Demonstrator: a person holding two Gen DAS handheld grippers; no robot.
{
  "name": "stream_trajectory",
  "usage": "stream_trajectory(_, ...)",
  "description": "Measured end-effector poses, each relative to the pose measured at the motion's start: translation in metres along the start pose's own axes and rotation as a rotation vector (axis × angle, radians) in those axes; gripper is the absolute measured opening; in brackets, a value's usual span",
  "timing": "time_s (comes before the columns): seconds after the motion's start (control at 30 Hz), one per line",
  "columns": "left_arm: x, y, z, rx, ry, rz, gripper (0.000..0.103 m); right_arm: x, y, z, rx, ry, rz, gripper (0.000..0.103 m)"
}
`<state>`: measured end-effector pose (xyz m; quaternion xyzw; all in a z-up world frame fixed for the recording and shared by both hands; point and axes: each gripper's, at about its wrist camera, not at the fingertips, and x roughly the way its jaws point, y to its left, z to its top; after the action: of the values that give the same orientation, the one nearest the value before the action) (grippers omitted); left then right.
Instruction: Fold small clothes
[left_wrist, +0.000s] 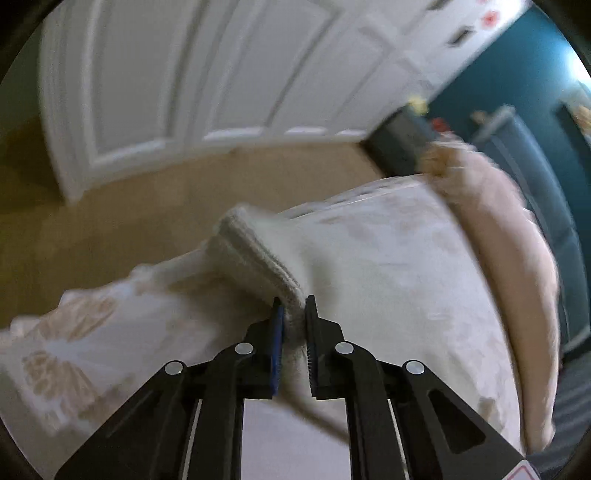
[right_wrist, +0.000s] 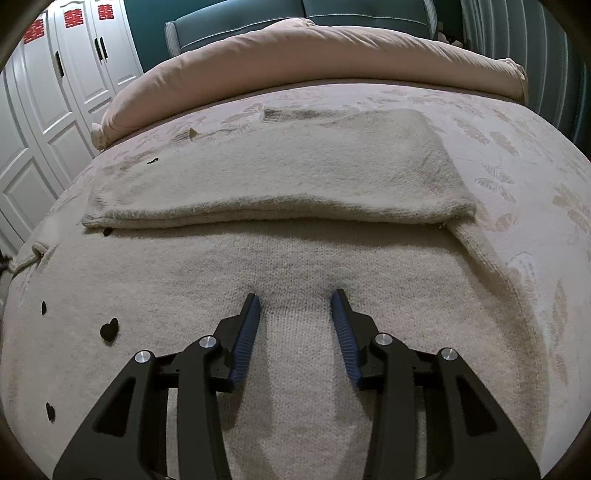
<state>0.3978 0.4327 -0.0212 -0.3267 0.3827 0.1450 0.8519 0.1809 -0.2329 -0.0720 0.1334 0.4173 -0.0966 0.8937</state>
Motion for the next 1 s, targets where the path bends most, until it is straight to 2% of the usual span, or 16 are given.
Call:
stream_trajectory(0.13, -0.047, -0.086, -0.014, 0.256, -0.080, -0.119, 0.007, 0.000, -0.001, 0.000, 0.011, -0.001, 0.011, 0.040)
stream_trajectory(0.23, -0.087, -0.159, -0.043, 0.383, -0.097, -0.282, 0.007, 0.000, -0.001, 0.000, 0.018, -0.002, 0.018, 0.040)
stream_trajectory(0.33, -0.117, -0.231, -0.087, 0.479, -0.051, -0.455, 0.007, 0.000, -0.002, 0.001, 0.022, -0.004, 0.026, 0.041)
stream_trajectory(0.37, -0.126, -0.263, -0.113, 0.527, -0.011, -0.527, 0.007, 0.000, -0.002, 0.001, 0.024, -0.004, 0.029, 0.041)
stream_trajectory(0.43, -0.131, -0.295, -0.151, 0.581, 0.037, -0.590, 0.007, 0.000, -0.003, 0.001, 0.027, -0.005, 0.036, 0.043)
stream_trajectory(0.5, -0.130, -0.326, -0.205, 0.636, 0.102, -0.639, 0.007, -0.001, -0.004, 0.001, 0.031, -0.006, 0.054, 0.047)
stream_trajectory(0.6, -0.107, -0.350, -0.292, 0.668, 0.223, -0.624, 0.010, -0.001, -0.005, 0.001, 0.037, -0.007, 0.081, 0.051)
stream_trajectory(0.63, -0.094, -0.352, -0.315, 0.666, 0.263, -0.595, 0.016, -0.001, -0.004, 0.001, 0.038, -0.007, 0.084, 0.052)
stream_trajectory(0.67, -0.077, -0.350, -0.343, 0.656, 0.299, -0.538, 0.016, -0.001, -0.004, 0.001, 0.037, -0.006, 0.088, 0.053)
stream_trajectory(0.77, -0.051, -0.332, -0.390, 0.661, 0.358, -0.408, 0.017, -0.003, -0.002, 0.002, 0.030, -0.006, 0.094, 0.056)
stream_trajectory(0.83, -0.047, -0.317, -0.393, 0.640, 0.367, -0.379, 0.024, -0.006, 0.000, 0.004, 0.022, -0.003, 0.089, 0.057)
stream_trajectory(0.87, -0.051, -0.301, -0.384, 0.611, 0.357, -0.378, 0.026, -0.008, 0.001, 0.006, 0.020, -0.004, 0.083, 0.057)
stream_trajectory(0.9, -0.057, -0.291, -0.373, 0.588, 0.340, -0.375, 0.035, -0.013, 0.002, 0.010, 0.017, -0.012, 0.076, 0.058)
stream_trajectory(0.93, -0.062, -0.281, -0.361, 0.559, 0.310, -0.370, 0.052, -0.019, 0.004, 0.014, 0.010, -0.030, 0.081, 0.061)
stream_trajectory(1.0, -0.073, -0.261, -0.333, 0.484, 0.216, -0.334, 0.070, -0.031, 0.013, 0.029, 0.002, -0.081, 0.086, 0.067)
